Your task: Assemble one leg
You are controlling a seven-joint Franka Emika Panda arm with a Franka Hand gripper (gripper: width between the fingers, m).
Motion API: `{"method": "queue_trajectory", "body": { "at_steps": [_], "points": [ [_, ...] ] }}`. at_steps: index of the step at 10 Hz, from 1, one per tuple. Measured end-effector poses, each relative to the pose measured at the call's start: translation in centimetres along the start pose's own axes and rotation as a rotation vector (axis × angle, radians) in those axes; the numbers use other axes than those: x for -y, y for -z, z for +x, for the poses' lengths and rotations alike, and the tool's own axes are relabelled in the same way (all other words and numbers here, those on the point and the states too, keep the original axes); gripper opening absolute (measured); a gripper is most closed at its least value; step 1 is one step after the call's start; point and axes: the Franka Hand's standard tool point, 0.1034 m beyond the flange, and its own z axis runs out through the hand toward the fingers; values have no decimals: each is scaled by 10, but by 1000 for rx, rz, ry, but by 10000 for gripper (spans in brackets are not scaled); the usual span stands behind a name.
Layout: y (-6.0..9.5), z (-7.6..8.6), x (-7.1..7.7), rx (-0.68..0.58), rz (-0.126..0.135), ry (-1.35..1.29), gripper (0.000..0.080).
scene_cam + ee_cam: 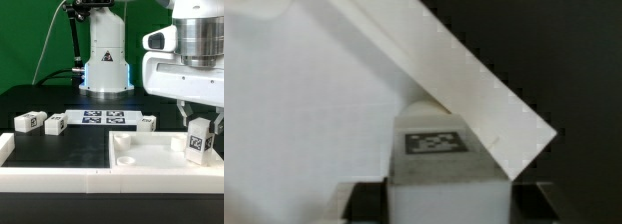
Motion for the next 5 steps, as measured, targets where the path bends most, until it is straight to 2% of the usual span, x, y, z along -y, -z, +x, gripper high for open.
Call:
{"method": "queue_trajectory", "body": {
  "at_steps": [4, 5],
  "points": [
    [0, -2, 2, 17, 9, -324, 294],
    [-1, -2, 2, 17, 9, -297, 294]
  ]
}}
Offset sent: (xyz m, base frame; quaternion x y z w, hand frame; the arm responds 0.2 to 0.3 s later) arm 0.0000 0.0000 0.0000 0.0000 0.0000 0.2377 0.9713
